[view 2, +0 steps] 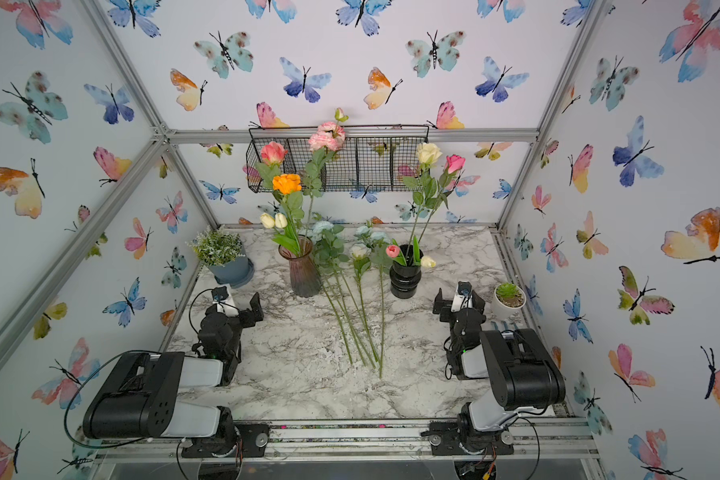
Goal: Pick out blue flowers from the vase
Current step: Reset both arms
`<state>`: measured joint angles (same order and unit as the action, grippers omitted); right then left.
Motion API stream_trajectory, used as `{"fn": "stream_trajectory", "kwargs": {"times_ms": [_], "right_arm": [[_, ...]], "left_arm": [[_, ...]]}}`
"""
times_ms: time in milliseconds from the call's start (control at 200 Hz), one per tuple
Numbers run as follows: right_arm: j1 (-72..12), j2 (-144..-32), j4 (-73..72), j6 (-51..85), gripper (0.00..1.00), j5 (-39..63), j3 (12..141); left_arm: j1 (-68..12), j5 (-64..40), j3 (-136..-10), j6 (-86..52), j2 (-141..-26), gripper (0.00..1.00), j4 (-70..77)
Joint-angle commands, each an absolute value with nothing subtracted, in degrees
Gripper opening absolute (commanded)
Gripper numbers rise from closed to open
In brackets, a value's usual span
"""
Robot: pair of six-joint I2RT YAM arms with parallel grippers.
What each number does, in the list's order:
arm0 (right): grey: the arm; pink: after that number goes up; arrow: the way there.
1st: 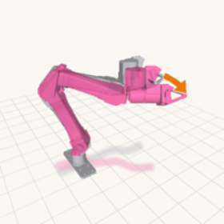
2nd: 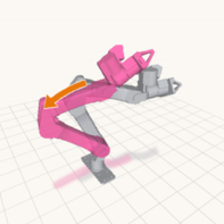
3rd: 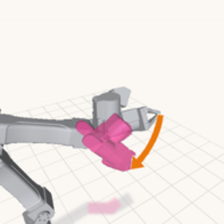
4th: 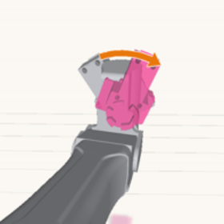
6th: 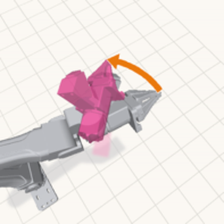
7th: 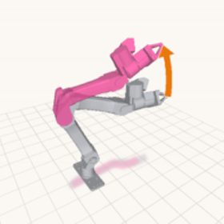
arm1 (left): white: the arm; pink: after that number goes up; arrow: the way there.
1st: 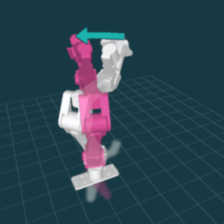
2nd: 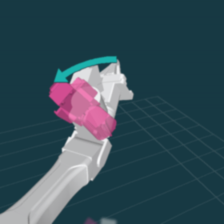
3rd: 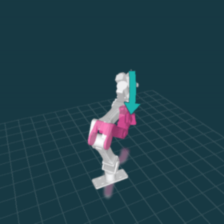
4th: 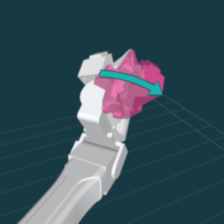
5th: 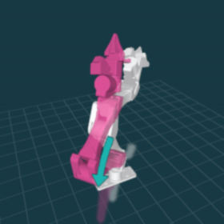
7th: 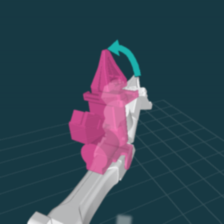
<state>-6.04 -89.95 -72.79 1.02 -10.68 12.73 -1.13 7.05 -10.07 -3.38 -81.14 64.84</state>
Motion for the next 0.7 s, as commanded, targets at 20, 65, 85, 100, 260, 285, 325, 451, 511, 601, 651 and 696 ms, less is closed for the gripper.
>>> {"fn": "stream_trajectory", "kwargs": {"times_ms": [20,65,85,100,260,285,325,451,511,601,651,696], "right_arm": [[-5.8,-90.2,-68.7,0.6,0.98,-10.1,14.4],[-5.8,-90.6,-69.2,0.7,0.98,-9.3,14.6],[-5.8,-90.6,-69.4,0.6,0.98,-9.3,14.4],[-5.8,-90.6,-69.5,0.7,0.98,-9.3,14.4],[-5.8,-90.5,-69.0,0.6,0.98,-9.4,14.5],[-5.8,-90.7,-68.7,0.6,0.98,-9.3,14.8],[-5.8,-91.1,-67.6,0.9,0.98,-8.9,15.5],[-5.5,-90.8,-67.6,0.9,0.98,-8.6,15.5],[-5.5,-90.3,-69.1,0.6,0.98,-8.8,14.3],[-5.5,-90.6,-68.8,0.7,0.98,-8.3,14.8],[-5.5,-90.5,-68.9,0.5,0.98,-8.3,14.7],[-5.5,-90.3,-69.8,0.0,0.98,-7.0,14.1]], "left_arm": [[-0.9,6.1,-10.4,-2.7,-80.4,0.98,64.7],[-0.9,6.1,-10.4,-2.7,-80.5,0.98,64.7],[-0.9,6.1,-10.4,-2.8,-80.5,0.98,64.7],[-0.9,6.1,-10.4,-2.7,-80.5,0.98,64.7],[-0.9,6.1,-10.4,-2.7,-80.4,0.98,64.7],[-0.9,6.1,-10.4,-2.7,-80.5,0.98,64.7],[-0.9,6.1,-10.4,-2.7,-80.5,0.98,64.7],[-0.9,6.1,-10.4,-2.7,-80.5,0.98,64.7],[-0.9,6.1,-10.4,-2.8,-80.5,0.98,64.7],[-0.9,6.1,-10.4,-2.8,-80.5,0.98,64.7],[-0.9,6.1,-10.4,-2.7,-80.5,0.98,64.7],[-0.9,6.1,-10.4,-2.7,-80.5,0.98,64.7]]}}
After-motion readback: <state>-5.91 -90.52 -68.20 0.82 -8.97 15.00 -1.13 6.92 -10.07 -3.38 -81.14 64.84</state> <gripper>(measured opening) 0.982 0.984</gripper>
